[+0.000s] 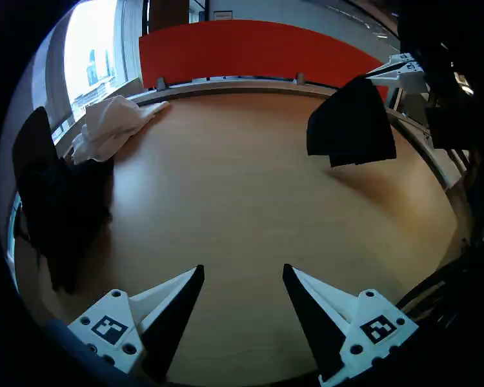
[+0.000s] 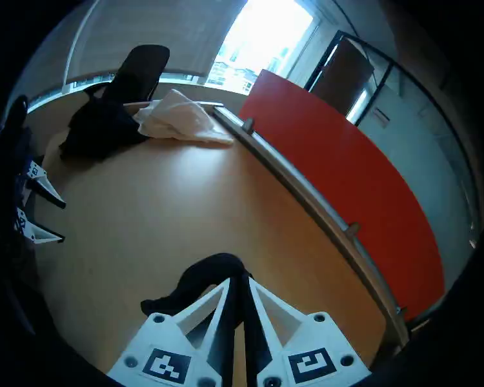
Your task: Fold towel
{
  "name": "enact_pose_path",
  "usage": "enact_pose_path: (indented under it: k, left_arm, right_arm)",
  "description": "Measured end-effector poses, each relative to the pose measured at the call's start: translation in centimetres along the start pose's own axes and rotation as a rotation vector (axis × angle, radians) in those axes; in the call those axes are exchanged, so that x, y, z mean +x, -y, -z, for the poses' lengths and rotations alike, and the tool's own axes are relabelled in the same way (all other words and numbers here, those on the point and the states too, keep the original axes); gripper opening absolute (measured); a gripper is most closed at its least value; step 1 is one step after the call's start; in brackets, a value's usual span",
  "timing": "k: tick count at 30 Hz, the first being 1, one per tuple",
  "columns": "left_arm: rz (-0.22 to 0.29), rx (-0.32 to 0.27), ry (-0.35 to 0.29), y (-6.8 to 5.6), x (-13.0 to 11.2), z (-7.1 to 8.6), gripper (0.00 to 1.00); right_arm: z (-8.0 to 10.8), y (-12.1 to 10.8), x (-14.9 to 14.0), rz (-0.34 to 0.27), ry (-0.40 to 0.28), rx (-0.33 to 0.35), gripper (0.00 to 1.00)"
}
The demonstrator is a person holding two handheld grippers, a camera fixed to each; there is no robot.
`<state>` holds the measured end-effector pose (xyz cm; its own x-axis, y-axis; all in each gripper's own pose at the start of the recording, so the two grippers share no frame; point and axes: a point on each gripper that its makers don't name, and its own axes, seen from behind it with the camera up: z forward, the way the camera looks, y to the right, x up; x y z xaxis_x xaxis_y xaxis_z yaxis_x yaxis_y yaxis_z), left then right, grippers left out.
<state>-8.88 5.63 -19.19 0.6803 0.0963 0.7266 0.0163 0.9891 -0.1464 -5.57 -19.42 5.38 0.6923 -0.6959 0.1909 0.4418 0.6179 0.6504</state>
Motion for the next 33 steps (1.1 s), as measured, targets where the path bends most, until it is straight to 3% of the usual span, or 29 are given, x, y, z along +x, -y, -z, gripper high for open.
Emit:
enact_pose_path:
  k: [24, 33]
  left_arm:
    - [-0.015, -0.012, -0.004, -0.1, 0.5, 0.0, 0.90]
    - [-0.029, -0.023, -0.008, -0.6, 1.0, -0.2, 0.90]
  right_arm:
    - [0.5, -3.4, -0.9, -0.068, -0.005, -0.072, 0.06]
    - [1.5, -6.3, -3.4, -0.141, 0.015, -0.107, 0.06]
